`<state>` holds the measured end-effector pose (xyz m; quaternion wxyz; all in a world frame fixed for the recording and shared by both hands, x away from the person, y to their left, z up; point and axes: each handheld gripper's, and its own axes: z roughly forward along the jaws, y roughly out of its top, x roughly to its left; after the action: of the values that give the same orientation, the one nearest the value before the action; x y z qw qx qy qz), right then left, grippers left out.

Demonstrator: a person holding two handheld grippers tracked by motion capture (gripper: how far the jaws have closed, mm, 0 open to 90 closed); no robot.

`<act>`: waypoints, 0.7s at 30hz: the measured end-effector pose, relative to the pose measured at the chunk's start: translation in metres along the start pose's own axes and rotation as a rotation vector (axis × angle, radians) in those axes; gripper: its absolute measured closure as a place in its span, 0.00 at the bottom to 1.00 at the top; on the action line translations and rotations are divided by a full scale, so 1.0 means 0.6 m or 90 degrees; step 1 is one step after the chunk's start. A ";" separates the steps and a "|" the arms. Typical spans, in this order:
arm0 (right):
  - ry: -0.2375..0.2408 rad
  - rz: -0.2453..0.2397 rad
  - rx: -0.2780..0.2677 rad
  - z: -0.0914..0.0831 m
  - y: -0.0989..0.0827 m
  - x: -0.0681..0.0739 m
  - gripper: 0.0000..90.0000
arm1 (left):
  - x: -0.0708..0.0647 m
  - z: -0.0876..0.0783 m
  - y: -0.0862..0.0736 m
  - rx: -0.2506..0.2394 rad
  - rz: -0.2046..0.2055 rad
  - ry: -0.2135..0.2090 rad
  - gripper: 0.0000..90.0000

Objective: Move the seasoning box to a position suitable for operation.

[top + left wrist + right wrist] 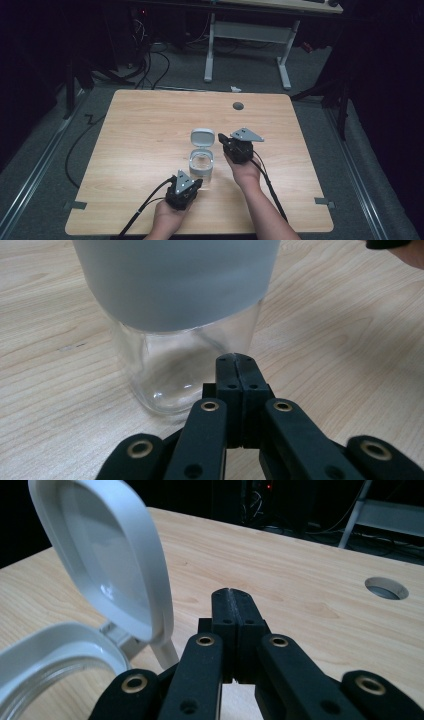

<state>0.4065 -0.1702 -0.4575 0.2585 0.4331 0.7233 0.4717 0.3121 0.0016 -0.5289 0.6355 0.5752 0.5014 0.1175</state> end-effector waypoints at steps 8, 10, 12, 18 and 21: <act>0.005 -0.011 -0.012 0.013 0.024 0.010 1.00 | 0.001 0.001 0.001 0.002 -0.002 0.001 1.00; 0.005 -0.013 -0.014 0.016 0.030 0.011 1.00 | 0.001 0.001 0.000 0.004 -0.002 0.000 1.00; 0.011 -0.012 -0.019 0.017 0.033 0.012 1.00 | 0.002 0.001 0.001 0.006 -0.002 0.000 1.00; 0.016 -0.032 -0.019 0.012 0.031 0.022 1.00 | 0.002 0.003 -0.002 0.007 -0.002 0.000 1.00; 0.018 -0.037 -0.019 0.008 0.030 0.026 1.00 | 0.002 0.002 -0.001 0.008 -0.003 -0.001 1.00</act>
<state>0.4093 -0.1512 -0.4428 0.2683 0.4008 0.7321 0.4811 0.3134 0.0014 -0.5304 0.6326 0.5778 0.5034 0.1124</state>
